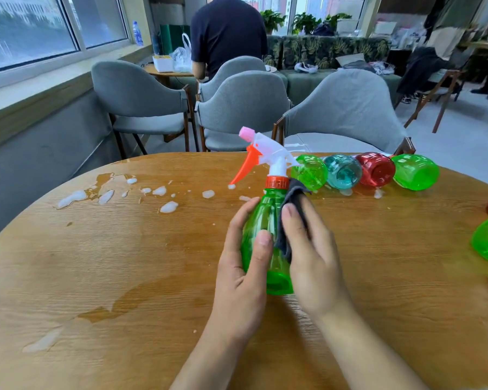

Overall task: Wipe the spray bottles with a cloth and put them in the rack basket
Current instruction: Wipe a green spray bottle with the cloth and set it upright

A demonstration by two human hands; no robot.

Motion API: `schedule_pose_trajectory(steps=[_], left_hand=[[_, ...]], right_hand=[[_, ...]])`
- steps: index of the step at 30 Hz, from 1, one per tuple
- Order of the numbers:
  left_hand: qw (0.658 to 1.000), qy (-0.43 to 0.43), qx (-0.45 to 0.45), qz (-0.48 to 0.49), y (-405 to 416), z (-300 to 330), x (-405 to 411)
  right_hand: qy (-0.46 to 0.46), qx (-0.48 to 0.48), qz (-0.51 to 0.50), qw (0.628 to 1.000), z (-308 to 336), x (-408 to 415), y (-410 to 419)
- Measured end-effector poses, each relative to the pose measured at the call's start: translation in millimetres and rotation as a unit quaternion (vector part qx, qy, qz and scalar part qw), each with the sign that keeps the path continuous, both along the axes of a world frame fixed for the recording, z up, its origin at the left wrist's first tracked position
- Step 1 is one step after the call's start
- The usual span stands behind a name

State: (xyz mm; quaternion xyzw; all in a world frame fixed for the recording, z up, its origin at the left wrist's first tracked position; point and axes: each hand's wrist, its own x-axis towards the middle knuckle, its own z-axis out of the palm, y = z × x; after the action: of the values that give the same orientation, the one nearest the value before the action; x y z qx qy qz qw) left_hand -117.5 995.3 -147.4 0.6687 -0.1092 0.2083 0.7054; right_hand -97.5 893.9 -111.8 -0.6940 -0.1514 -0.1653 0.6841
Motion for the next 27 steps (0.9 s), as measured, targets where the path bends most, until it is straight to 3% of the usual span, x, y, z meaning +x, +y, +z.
schedule_pose_trajectory(steps=[6, 10, 14, 16, 18, 20, 23, 27], left_hand=[[0.998, 0.040, -0.043, -0.004, -1, -2, 0], [0.987, 0.077, -0.142, -0.016, -4, 2, 5], [0.977, 0.105, -0.187, -0.008, -1, 1, 12], [0.979, 0.103, -0.174, -0.014, 1, -1, 14], [0.988, 0.077, -0.135, -0.005, 2, -2, 15], [0.995, 0.053, -0.082, 0.012, 0, -2, 12], [0.999, 0.026, -0.018, 0.021, -3, -5, 9], [1.000, 0.023, -0.014, -0.006, -5, -5, 4]], right_hand=[[0.168, 0.203, 0.026, 0.964, 3, -4, -1], [0.155, 0.223, -0.015, 0.962, -15, -13, 4], [0.100, 0.103, -0.025, 0.989, -29, -39, 17], [-0.011, -0.014, -0.042, 0.999, -36, -43, 20], [-0.122, -0.160, -0.078, 0.977, -39, -33, 16], [-0.153, -0.189, -0.094, 0.965, -32, -19, 11], [-0.072, -0.117, -0.087, 0.987, -15, -3, 4], [0.084, 0.031, -0.028, 0.996, -6, 10, -4]])
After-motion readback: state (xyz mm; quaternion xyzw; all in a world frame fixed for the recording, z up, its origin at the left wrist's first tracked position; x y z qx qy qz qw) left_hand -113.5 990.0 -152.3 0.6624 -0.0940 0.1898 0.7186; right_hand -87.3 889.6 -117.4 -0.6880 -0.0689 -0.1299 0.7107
